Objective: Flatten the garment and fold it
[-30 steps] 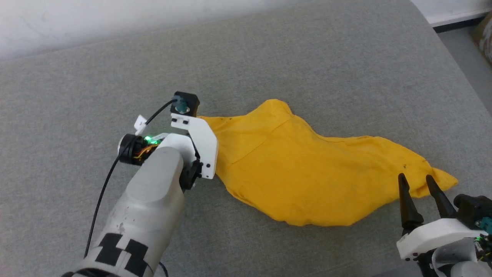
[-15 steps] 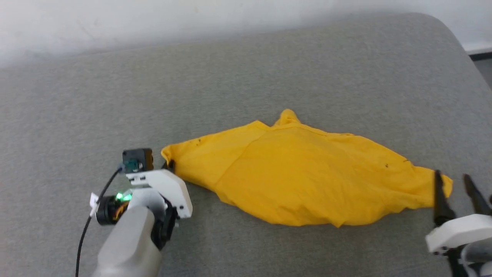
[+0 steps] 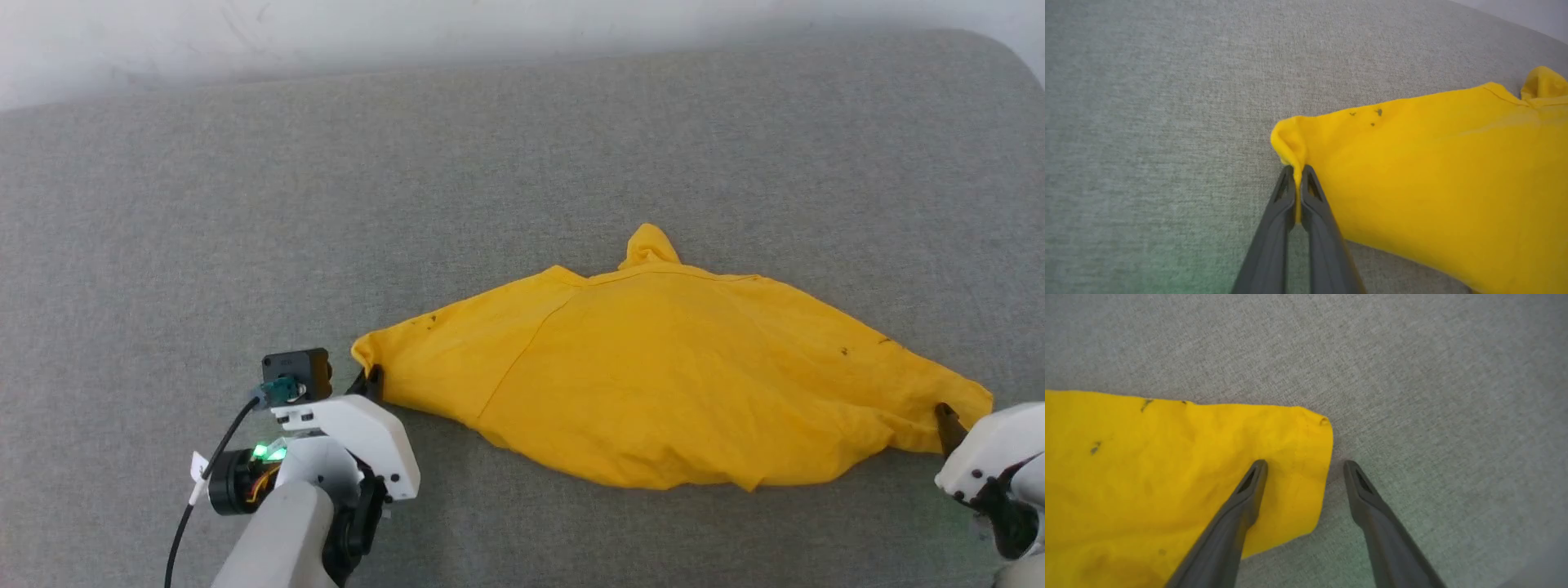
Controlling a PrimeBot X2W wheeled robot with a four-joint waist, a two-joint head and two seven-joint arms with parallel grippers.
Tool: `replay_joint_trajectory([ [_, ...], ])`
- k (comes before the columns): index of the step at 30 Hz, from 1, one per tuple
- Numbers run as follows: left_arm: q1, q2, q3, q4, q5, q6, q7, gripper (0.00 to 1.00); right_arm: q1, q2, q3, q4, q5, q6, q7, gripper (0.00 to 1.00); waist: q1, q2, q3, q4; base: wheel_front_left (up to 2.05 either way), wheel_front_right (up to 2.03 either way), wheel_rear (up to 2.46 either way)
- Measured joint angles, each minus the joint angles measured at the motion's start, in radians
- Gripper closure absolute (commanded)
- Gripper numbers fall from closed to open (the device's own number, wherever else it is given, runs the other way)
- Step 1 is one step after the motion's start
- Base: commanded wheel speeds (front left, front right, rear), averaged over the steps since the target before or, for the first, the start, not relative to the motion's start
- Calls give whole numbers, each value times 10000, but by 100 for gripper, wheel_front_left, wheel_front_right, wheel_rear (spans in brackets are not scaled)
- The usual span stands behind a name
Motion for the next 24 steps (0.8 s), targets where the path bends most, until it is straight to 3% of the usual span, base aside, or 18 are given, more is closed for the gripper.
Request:
replay_joint_trajectory([
  [10,387,140,-125,-978,-8,134,497,100,-773,-174,-295,234,-426,-8,1676,2,0,0,214,100,0,0,0],
  [12,450,182,-159,-1089,-8,159,535,100,-849,-207,-268,249,-435,-8,1862,63,-1,0,238,101,0,0,0],
  [13,466,194,-171,-1135,-13,161,594,100,-889,-251,-213,265,-437,-8,1988,73,-1,0,245,106,0,0,0],
  [14,477,207,-178,-1175,-23,163,606,100,-918,-301,-142,274,-445,-8,2096,100,0,0,253,112,0,0,0],
  [19,480,297,-278,-1346,-82,84,679,100,-939,-522,293,188,-410,-6,2349,100,0,0,193,141,0,0,0],
  [24,244,543,-261,-1735,-384,-640,663,100,-863,-968,899,-560,-125,-6,2451,100,0,0,-47,180,0,0,0],
])
